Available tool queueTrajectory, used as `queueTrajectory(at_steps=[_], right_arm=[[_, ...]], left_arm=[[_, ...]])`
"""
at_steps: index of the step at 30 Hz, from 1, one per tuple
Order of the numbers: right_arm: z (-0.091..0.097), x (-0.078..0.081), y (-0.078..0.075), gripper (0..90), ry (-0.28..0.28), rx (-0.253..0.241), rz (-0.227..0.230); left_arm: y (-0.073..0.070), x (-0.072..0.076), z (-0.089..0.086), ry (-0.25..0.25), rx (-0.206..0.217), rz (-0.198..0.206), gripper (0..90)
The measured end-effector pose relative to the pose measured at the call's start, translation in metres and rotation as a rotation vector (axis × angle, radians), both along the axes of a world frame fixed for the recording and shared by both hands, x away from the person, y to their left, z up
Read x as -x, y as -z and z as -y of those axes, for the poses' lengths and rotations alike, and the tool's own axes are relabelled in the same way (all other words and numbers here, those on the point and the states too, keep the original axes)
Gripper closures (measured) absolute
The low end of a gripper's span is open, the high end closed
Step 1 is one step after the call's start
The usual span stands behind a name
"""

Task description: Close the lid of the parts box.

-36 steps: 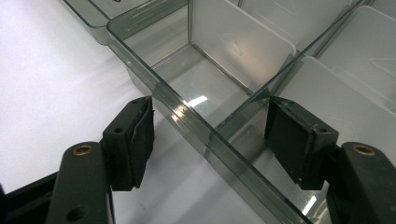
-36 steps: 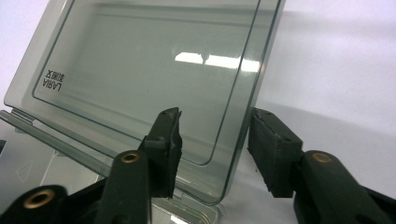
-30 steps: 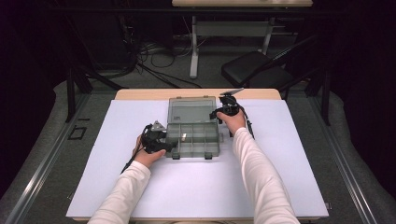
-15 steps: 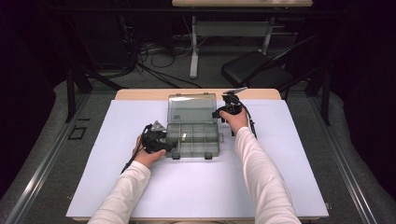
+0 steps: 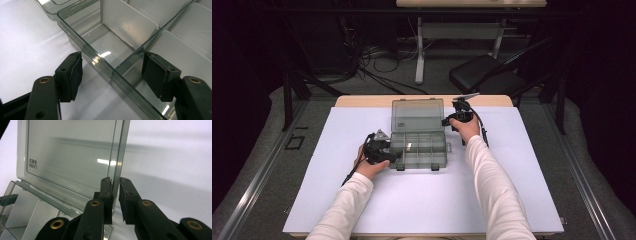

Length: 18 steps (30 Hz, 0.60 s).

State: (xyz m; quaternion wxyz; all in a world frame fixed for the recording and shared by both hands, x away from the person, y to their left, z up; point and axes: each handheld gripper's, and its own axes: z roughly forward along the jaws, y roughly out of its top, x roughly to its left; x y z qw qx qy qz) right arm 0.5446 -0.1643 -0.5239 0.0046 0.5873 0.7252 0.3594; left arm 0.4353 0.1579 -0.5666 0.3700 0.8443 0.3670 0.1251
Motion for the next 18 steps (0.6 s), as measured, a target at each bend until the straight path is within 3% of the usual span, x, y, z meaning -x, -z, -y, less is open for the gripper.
queueTrajectory(at_steps=[18], right_arm=[[0.0086, 0.0097, 0.0081, 84.2, 0.014, -0.108, 0.076]], left_arm=[[-0.0001, -0.0002, 0.0001, -0.002, -0.001, 0.0, 33.4]])
